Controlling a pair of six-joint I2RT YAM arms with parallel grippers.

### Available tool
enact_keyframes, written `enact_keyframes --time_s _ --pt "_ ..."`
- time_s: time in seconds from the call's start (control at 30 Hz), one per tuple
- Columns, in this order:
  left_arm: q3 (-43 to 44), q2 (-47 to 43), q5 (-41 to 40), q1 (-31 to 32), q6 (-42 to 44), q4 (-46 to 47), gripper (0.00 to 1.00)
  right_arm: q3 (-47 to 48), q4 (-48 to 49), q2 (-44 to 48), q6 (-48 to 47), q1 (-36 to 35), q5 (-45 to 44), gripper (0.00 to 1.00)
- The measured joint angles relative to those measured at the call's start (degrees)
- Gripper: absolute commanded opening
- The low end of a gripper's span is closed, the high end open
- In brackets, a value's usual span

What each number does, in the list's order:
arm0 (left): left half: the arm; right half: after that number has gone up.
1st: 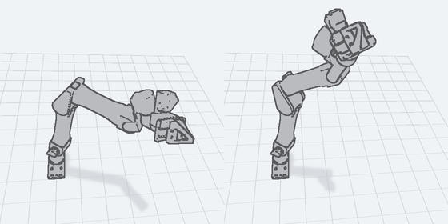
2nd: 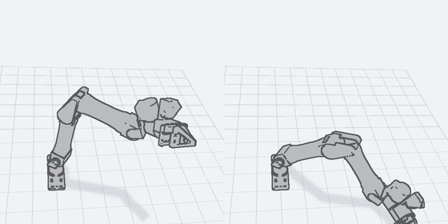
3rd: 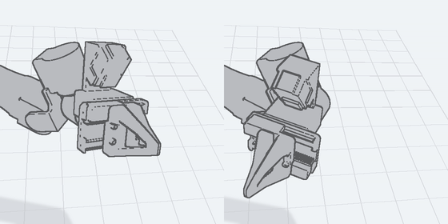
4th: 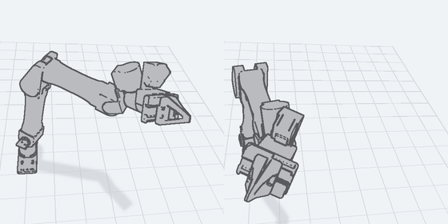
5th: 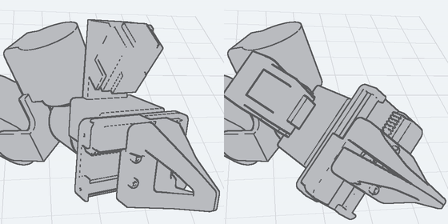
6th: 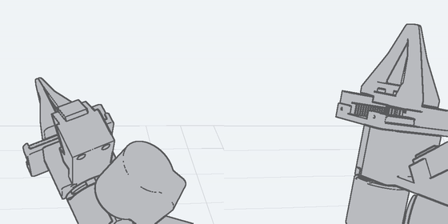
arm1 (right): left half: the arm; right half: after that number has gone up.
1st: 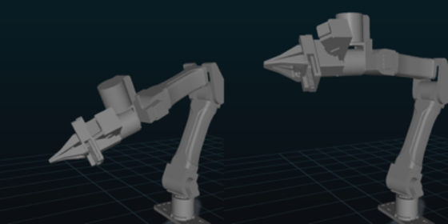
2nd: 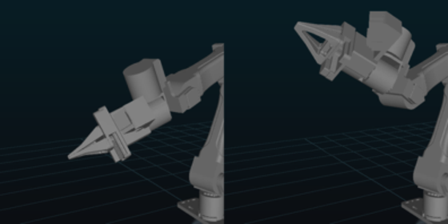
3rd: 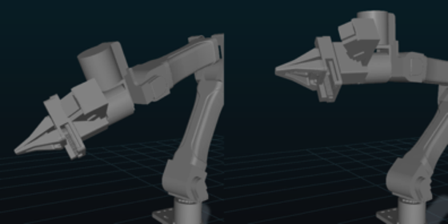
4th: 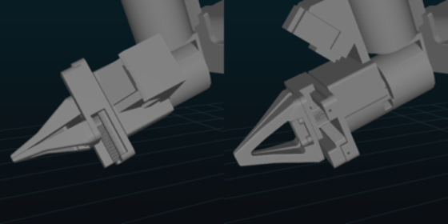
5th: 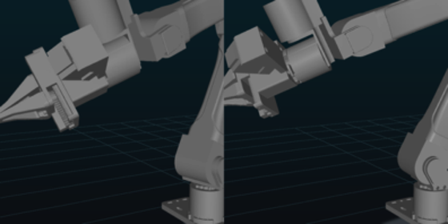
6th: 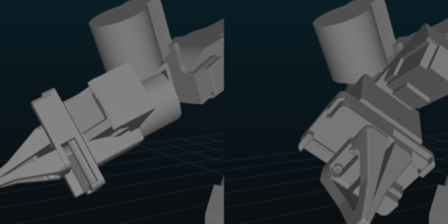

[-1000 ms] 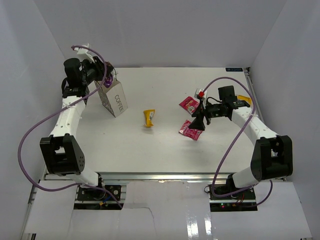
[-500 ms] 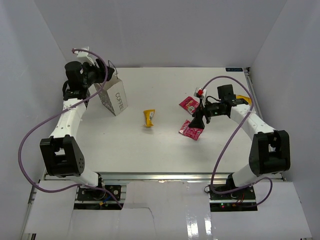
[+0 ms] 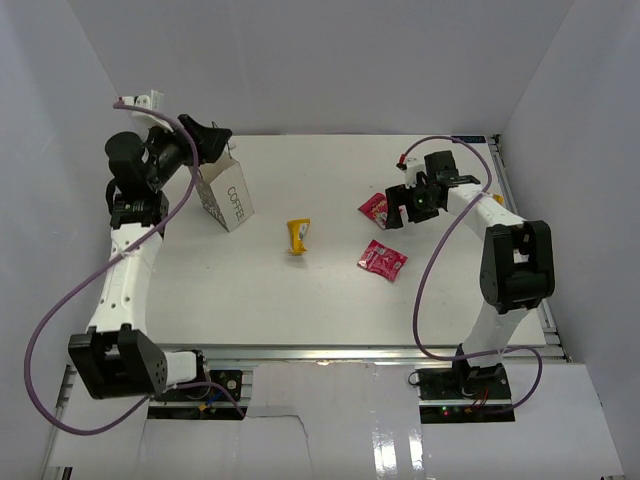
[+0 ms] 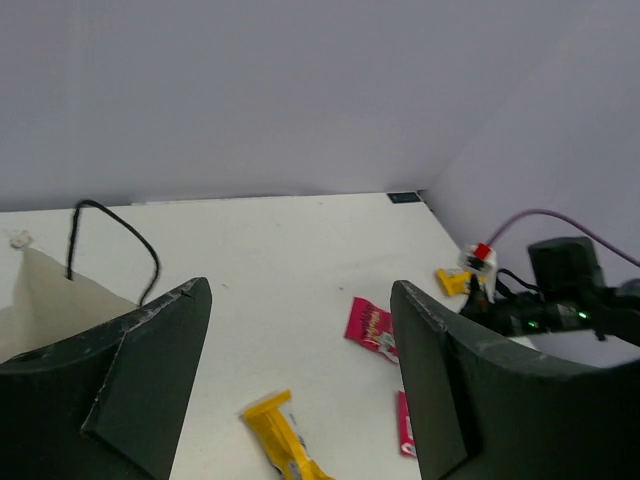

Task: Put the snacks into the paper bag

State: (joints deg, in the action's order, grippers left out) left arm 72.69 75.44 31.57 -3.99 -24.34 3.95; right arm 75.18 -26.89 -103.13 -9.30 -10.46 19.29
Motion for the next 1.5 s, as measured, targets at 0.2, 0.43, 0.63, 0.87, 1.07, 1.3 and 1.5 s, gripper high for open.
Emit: enact_keyframes --time_s 0.2,0.43,0.63,0.87,1.07,1.3,1.5 --pt "-11.28 -12.72 4.44 0.00 -4.98 0.70 0.84 7.28 -0.17 -5.77 -8.50 -0.07 -1.20 0.92" --pt "-22.60 -23.32 4.76 0.00 -6.78 -6.23 0.85 25.18 -2.01 -21.59 -15.63 -0.22 1.88 0.92" --pt "-24.96 -30.99 2.93 0.00 -7.08 -11.28 0.85 29.88 -4.39 -27.61 -17.53 -0.22 1.81 0.97" --pt "-28.11 -31.91 2.97 0.00 -13.46 -8.96 0.85 27.98 -3.48 -27.08 -18.18 -0.22 1.99 0.75" --pt "-31.91 -23.61 5.57 0.20 -24.39 -5.18 0.85 18.75 0.96 -22.16 -17.94 -0.09 2.91 0.45" --pt "-33.75 -14.82 4.90 10.03 -31.76 -0.09 0.84 13.03 2.23 -18.53 -16.57 -0.13 4.96 0.14" --pt "-33.35 -5.22 2.62 20.33 -33.57 2.91 0.83 9.31 0.15 -14.99 -17.86 -0.15 12.13 0.09"
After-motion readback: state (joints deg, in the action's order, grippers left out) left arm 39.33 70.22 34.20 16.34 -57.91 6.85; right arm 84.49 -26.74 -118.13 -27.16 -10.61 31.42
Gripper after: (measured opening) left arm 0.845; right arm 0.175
